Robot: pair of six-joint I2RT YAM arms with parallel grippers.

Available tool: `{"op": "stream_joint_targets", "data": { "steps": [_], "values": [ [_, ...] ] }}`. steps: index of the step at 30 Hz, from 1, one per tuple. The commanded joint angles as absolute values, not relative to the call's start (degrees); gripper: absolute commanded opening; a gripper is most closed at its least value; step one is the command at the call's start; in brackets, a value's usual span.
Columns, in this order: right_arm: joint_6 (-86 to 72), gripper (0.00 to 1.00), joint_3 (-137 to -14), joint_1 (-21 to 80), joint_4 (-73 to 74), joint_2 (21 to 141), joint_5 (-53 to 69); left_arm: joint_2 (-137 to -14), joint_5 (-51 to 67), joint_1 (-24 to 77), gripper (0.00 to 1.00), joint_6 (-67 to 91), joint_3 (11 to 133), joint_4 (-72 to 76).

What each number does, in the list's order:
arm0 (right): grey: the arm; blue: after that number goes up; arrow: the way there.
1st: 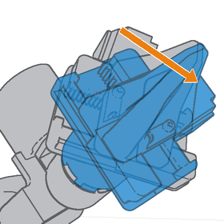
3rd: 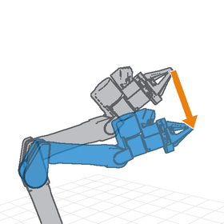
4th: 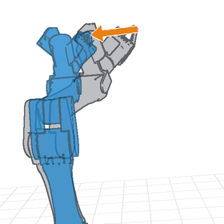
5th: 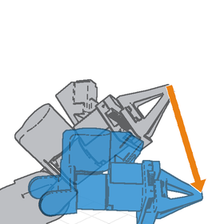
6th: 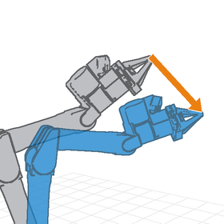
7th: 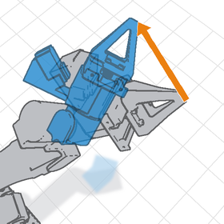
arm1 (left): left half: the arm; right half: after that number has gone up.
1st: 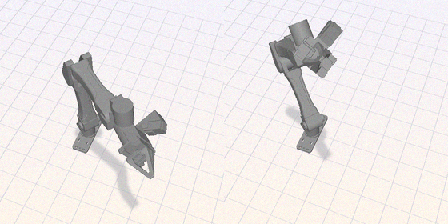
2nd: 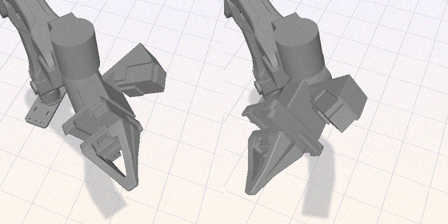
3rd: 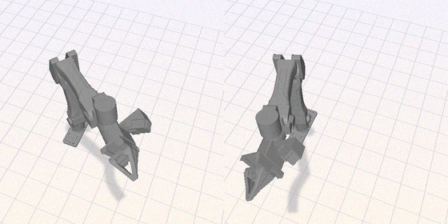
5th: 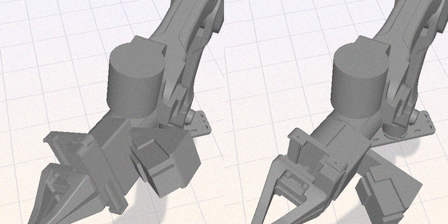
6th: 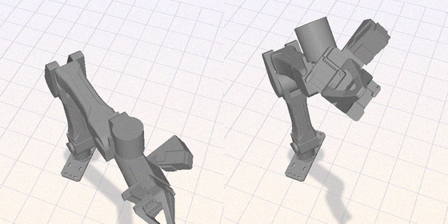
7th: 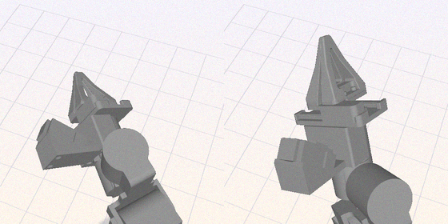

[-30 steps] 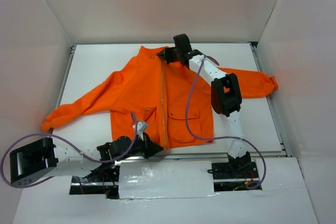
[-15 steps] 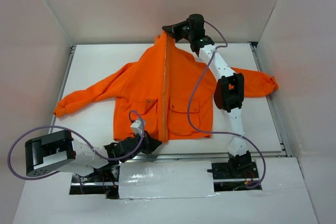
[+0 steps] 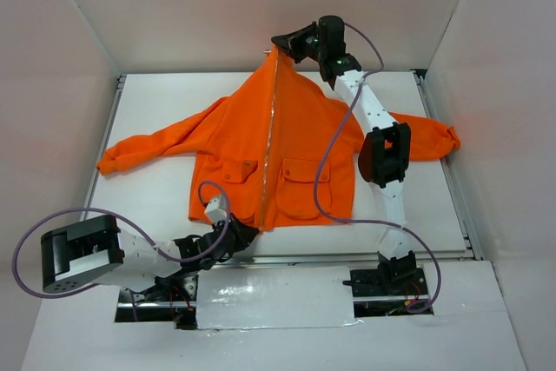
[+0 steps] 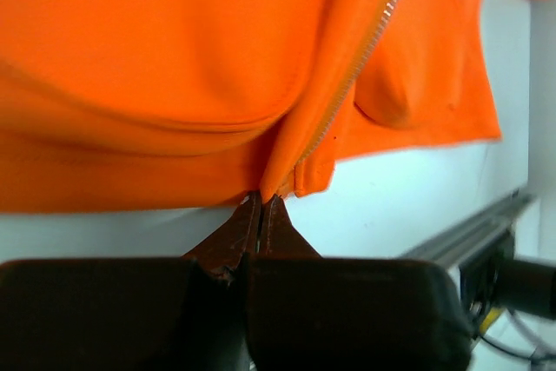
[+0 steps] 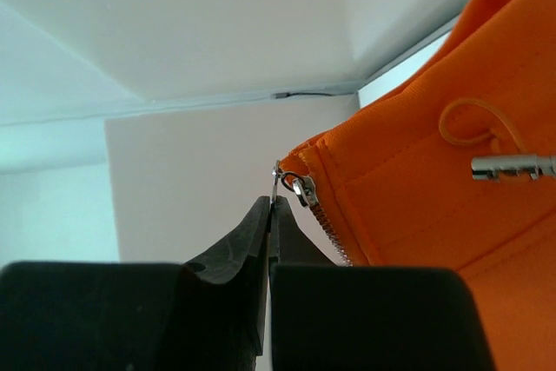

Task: Zip up the jacket

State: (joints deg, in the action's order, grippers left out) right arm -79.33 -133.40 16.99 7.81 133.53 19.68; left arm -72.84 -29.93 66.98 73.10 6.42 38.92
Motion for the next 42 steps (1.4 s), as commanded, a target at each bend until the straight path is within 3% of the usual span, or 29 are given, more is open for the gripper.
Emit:
{"op": "stream_joint_targets", "data": {
  "steps": [1, 7, 15, 16, 18, 19, 20, 23, 25, 26, 30, 32, 35, 36, 38, 42],
  "values": [
    [-78.92, 0.00, -136.50, 13.98, -0.45, 123.32, 6.61, -73.13, -28.74, 68.47, 0.00, 84.72, 2.64, 21.19],
    [-81.21, 0.00, -132.89, 13.71, 1.32, 120.14, 0.87, -75.40, -29.09, 68.55, 0.00, 83.33, 3.86, 23.55],
    [-82.09, 0.00, -134.65, 13.45, -14.06, 131.74, 19.15, -78.14, -24.61, 68.64, 0.00, 75.60, 9.13, 24.88],
    [-82.00, 0.02, -134.30, 13.53, -13.98, 132.44, 19.86, -77.44, -24.78, 68.90, 0.00, 74.98, 9.75, 24.18],
    [-80.60, 0.20, -133.42, 13.62, -13.89, 133.07, 19.43, -74.81, -25.57, 69.34, 0.02, 74.97, 10.63, 21.19],
    [-79.73, 0.29, -132.90, 13.54, -13.19, 132.72, 18.47, -73.75, -26.01, 69.43, 0.18, 74.88, 10.72, 20.40],
    [-77.98, 0.43, -133.24, 13.45, -12.31, 132.54, 17.76, -72.61, -26.36, 69.52, 0.27, 75.40, 10.72, 19.26],
    [-75.07, 0.56, -136.31, 13.19, -9.24, 131.49, 16.18, -67.51, -27.86, 69.87, 0.55, 75.58, 10.98, 14.61],
    [-73.49, 0.65, -138.68, 13.10, -7.48, 129.74, 15.65, -62.86, -29.34, 70.40, 0.64, 75.24, 11.51, 10.30],
    [-72.87, 0.74, -139.21, 12.83, -7.21, 128.94, 15.12, -59.36, -29.96, 70.66, 0.68, 74.97, 11.86, 6.72],
    [-67.44, 0.77, -139.49, 12.66, -3.53, 121.84, 13.37, -50.47, -32.95, 71.37, 0.74, 73.48, 17.12, -5.48],
    [-64.96, 0.81, -138.70, 12.66, -1.59, 118.84, 13.80, -46.33, -35.15, 71.37, 0.86, 73.65, 19.85, -11.22],
    [-56.72, 0.84, -135.98, 12.66, 6.83, 111.12, 15.63, -42.73, -38.48, 71.37, 0.90, 72.86, 25.47, -21.16],
    [-54.17, 0.85, -133.01, 13.00, 9.47, 106.13, 15.99, -42.02, -40.06, 71.37, 0.95, 72.60, 29.14, -23.70],
    [-46.70, 1.00, -127.65, 13.53, 18.77, 100.84, 14.95, -40.87, -45.95, 70.93, 1.00, 71.11, 33.46, -31.52],
    [-32.90, 1.00, -113.27, 16.69, 31.54, 83.21, 5.67, -41.66, -53.50, 66.47, 0.99, 65.76, 49.86, -42.96]
  ]
}}
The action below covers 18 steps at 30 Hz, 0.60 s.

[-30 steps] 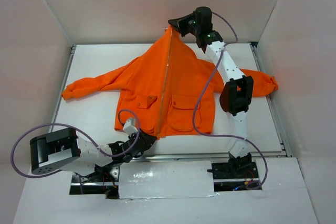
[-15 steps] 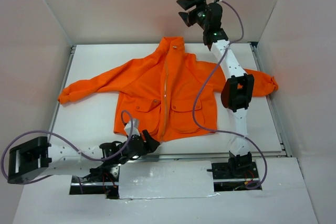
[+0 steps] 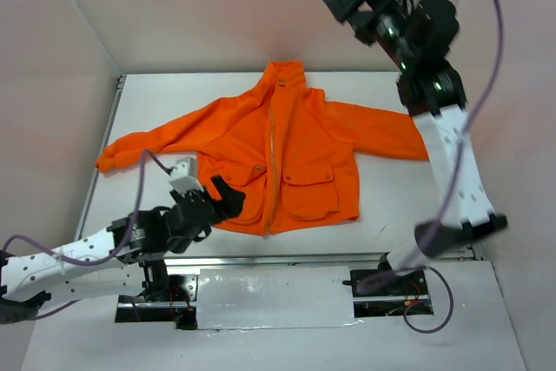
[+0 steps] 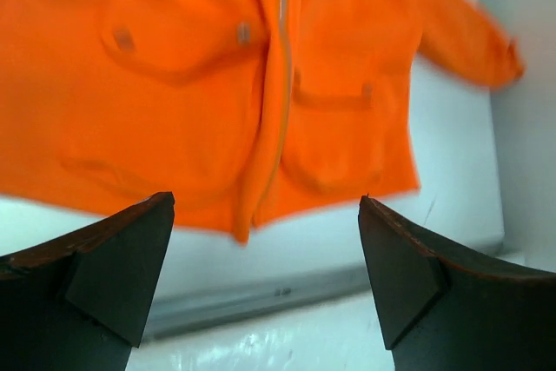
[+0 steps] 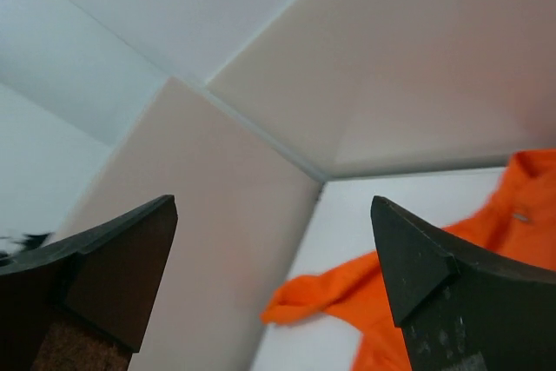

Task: Zip up the jacket

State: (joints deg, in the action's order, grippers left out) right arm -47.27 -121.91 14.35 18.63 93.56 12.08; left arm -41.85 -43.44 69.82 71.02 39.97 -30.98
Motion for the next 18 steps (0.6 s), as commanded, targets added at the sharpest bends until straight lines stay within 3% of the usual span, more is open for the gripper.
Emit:
{"op": "stream_joint_targets", "data": {
  "steps": [1, 5, 9, 13, 18],
  "values": [
    [-28.43, 1.00, -109.90, 18.96, 33.99, 79.75, 2.58, -42.36, -53.61, 64.27, 1.00, 61.13, 52.62, -44.02],
    [-23.82, 1.00, -92.25, 21.18, 40.06, 64.63, -6.84, -47.09, -45.99, 43.76, 0.99, 46.17, 65.02, -43.25],
    [-24.60, 1.00, -83.16, 21.53, 47.26, 47.87, -13.26, -51.67, -34.65, 25.35, 0.99, 37.37, 75.91, -44.55],
    [-24.70, 1.00, -76.57, 21.45, 50.00, 34.04, -14.50, -52.39, -23.22, 8.39, 0.99, 32.70, 77.52, -45.18],
    [-22.94, 1.00, -76.20, 21.53, 59.05, 25.41, -17.49, -47.38, -29.08, 6.33, 1.00, 29.01, 74.18, -46.83]
  ]
}}
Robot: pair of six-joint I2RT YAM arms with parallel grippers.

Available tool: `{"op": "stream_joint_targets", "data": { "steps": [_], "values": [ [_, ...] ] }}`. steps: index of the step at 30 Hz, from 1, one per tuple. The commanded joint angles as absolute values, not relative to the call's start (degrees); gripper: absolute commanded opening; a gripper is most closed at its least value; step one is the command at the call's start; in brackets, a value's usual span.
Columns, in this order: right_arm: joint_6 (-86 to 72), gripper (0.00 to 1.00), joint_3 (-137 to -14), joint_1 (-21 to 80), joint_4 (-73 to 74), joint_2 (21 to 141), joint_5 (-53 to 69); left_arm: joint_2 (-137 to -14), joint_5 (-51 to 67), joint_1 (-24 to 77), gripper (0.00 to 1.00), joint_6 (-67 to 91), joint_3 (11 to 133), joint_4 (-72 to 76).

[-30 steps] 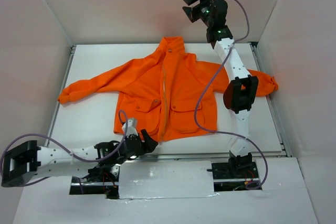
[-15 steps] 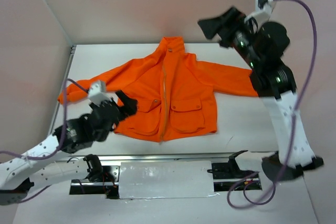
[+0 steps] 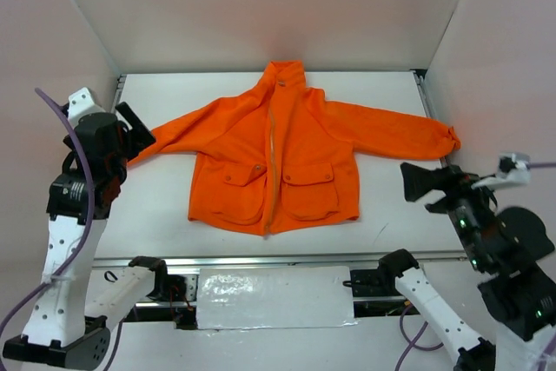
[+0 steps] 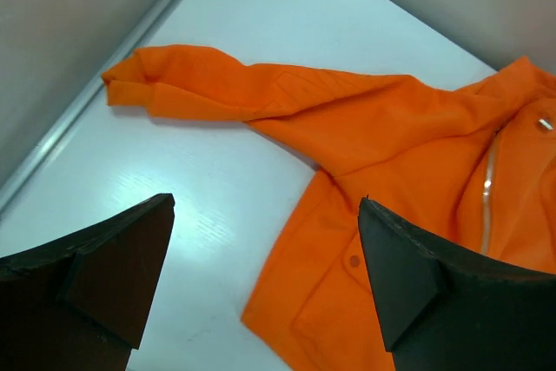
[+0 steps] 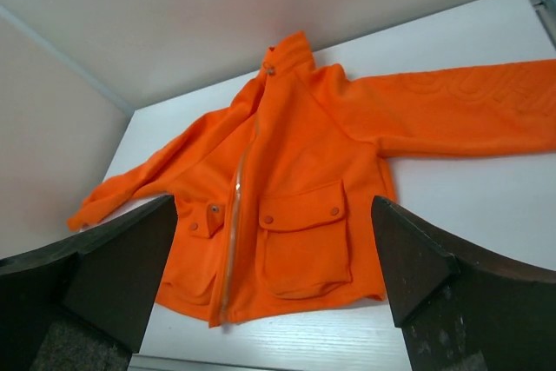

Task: Zip up the jacket

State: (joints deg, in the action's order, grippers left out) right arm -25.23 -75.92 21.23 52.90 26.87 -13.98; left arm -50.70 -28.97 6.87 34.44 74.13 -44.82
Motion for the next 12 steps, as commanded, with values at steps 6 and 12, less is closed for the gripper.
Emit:
{"op": "stream_joint_targets", "data": {
  "steps": [6, 12],
  "values": [
    [-21.80, 1.00, -72.95, 21.80, 60.91, 21.27, -16.09, -38.07, -29.53, 6.33, 0.99, 30.06, 69.70, -48.95],
    [-22.15, 1.00, -73.39, 21.80, 60.29, 22.32, -15.56, -34.55, -29.97, 6.33, 0.99, 29.71, 65.31, -49.48]
  ]
}}
